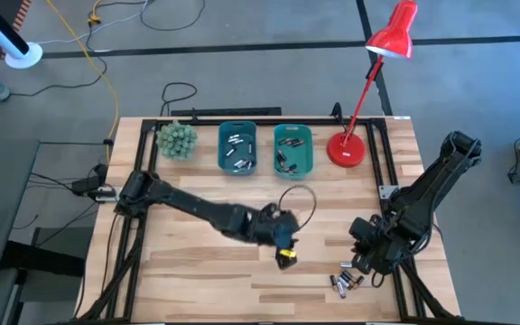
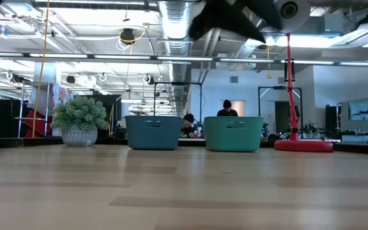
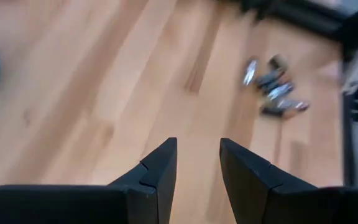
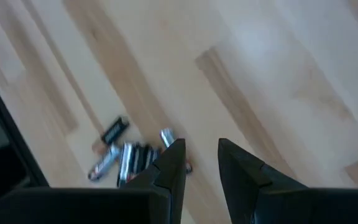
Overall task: Sort batteries
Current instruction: Put the silver battery into the blue bin
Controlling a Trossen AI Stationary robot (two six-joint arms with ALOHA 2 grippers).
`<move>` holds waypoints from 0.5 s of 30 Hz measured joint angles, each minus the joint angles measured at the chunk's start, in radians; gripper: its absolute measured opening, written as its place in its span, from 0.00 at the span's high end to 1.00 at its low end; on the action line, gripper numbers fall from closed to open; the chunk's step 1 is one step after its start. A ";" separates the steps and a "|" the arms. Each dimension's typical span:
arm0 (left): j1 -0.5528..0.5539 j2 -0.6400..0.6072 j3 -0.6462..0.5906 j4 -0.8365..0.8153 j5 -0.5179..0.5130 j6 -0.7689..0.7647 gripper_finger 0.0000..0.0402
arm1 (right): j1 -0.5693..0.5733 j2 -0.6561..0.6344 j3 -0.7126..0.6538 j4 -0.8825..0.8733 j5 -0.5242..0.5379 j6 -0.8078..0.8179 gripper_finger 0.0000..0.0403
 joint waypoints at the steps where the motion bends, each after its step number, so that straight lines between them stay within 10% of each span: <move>1: -0.014 0.001 -0.031 0.002 -0.010 -0.054 0.71 | 0.000 0.006 0.000 0.001 -0.020 -0.012 0.72; 15: -0.192 0.002 -0.215 0.043 -0.085 -0.491 0.71 | 0.012 0.068 0.000 -0.001 -0.050 -0.040 0.72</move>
